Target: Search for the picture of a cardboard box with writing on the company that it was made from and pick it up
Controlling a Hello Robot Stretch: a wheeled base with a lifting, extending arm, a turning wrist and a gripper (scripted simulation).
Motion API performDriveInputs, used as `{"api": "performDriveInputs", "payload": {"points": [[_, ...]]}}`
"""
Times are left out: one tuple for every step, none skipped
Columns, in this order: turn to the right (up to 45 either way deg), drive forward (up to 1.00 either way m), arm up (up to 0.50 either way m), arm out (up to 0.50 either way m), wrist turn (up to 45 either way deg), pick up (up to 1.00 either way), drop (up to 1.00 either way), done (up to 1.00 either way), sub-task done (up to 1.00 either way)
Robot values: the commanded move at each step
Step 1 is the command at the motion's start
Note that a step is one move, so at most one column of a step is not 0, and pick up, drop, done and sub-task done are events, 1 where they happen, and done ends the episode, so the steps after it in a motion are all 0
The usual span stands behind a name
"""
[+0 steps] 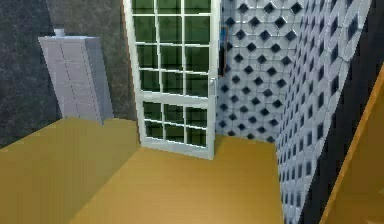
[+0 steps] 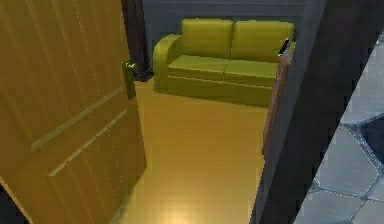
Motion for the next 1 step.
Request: {"api": "performDriveInputs", "payload": {"points": [[0.0, 0.05, 0.00, 0.00, 0.0, 0.00, 0.00, 0.00, 0.00]]}}
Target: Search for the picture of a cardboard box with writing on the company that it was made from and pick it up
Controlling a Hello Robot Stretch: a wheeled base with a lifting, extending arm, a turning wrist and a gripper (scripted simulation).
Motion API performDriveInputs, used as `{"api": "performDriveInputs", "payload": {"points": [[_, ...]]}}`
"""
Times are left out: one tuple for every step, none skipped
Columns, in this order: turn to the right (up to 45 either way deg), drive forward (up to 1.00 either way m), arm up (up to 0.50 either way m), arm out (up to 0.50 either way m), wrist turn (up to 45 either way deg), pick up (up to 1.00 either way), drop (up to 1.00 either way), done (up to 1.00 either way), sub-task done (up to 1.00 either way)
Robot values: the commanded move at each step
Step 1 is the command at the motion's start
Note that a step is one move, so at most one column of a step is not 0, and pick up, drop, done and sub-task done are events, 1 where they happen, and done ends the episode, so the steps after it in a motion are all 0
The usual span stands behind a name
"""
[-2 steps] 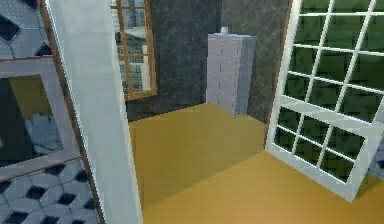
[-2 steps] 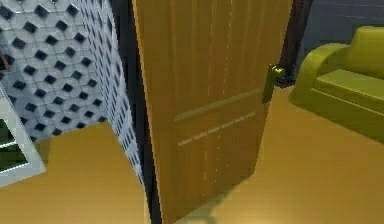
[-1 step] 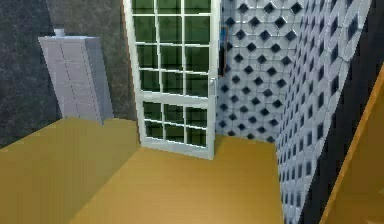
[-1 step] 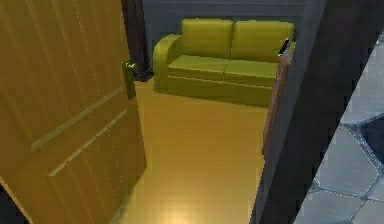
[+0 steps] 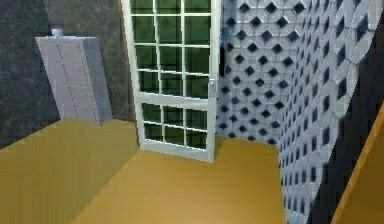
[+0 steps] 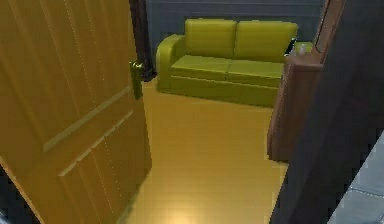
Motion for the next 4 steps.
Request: {"api": "performDriveInputs", "payload": {"points": [[-6.0, 0.00, 0.00, 0.00, 0.0, 0.00, 0.00, 0.00, 0.00], [0.0, 0.45, 0.00, 0.00, 0.0, 0.00, 0.00, 0.00, 0.00], [-45.0, 0.00, 0.00, 0.00, 0.0, 0.00, 0.00, 0.00, 0.00], [-15.0, 0.00, 0.00, 0.00, 0.0, 0.00, 0.00, 0.00, 0.00]]}}
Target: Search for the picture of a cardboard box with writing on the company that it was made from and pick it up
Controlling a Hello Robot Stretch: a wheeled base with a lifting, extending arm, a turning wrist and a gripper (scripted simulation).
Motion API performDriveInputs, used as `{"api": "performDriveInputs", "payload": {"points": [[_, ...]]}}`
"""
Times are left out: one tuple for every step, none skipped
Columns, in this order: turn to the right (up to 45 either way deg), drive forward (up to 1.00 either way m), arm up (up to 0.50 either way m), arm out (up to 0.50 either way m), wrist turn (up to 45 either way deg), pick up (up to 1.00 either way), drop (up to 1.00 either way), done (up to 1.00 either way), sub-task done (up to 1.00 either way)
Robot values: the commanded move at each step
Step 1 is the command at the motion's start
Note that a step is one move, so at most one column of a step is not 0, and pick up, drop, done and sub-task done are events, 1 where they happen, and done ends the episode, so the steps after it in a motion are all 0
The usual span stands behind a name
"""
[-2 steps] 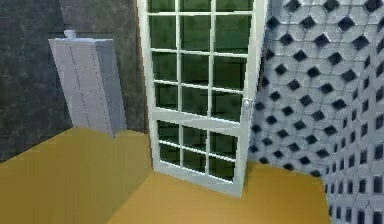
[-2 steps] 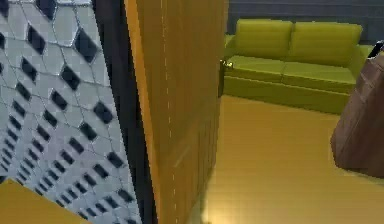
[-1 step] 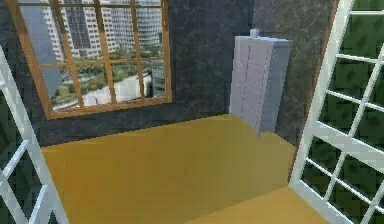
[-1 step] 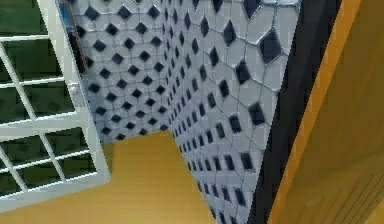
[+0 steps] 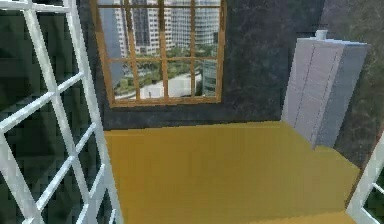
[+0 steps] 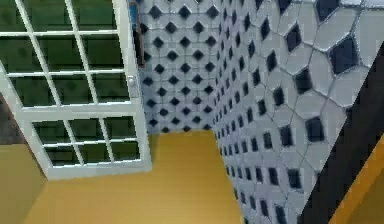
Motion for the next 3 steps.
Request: {"api": "performDriveInputs", "payload": {"points": [[0.0, 1.00, 0.00, 0.00, 0.0, 0.00, 0.00, 0.00, 0.00], [0.0, 0.40, 0.00, 0.00, 0.0, 0.00, 0.00, 0.00, 0.00], [-45.0, 0.00, 0.00, 0.00, 0.0, 0.00, 0.00, 0.00, 0.00]]}}
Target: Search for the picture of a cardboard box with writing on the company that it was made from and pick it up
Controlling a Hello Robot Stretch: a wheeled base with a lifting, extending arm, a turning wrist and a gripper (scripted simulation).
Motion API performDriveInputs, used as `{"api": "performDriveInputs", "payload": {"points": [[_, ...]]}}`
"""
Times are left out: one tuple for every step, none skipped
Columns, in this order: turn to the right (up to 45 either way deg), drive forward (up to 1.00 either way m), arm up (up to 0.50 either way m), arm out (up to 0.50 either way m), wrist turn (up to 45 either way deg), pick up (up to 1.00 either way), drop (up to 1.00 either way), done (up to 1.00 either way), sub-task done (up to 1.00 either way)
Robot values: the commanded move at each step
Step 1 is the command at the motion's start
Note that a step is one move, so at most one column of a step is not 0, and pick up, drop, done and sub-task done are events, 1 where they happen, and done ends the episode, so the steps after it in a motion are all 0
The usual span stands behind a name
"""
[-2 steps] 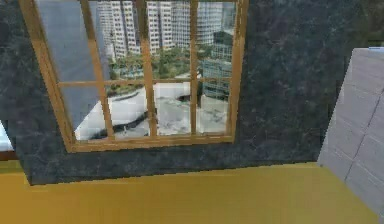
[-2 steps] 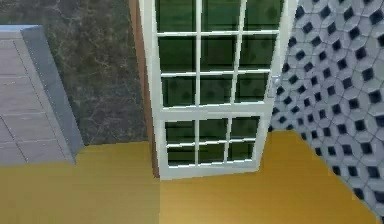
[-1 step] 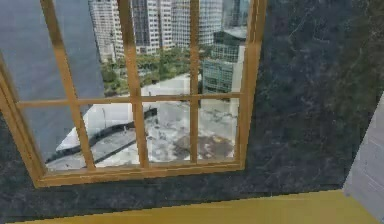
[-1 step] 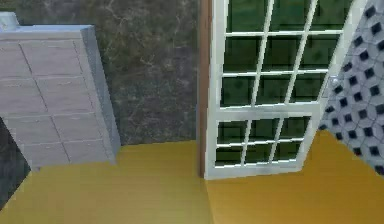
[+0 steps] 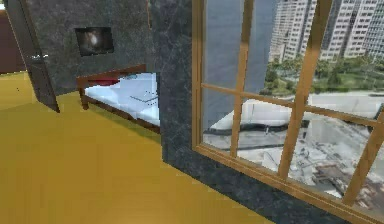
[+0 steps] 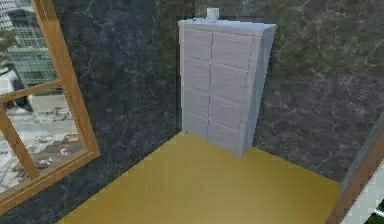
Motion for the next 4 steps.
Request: {"api": "performDriveInputs", "payload": {"points": [[-6.0, 0.00, 0.00, 0.00, 0.0, 0.00, 0.00, 0.00, 0.00], [0.0, 0.45, 0.00, 0.00, 0.0, 0.00, 0.00, 0.00, 0.00], [-27.0, 0.00, 0.00, 0.00, 0.0, 0.00, 0.00, 0.00, 0.00], [0.0, 1.00, 0.00, 0.00, 0.0, 0.00, 0.00, 0.00, 0.00]]}}
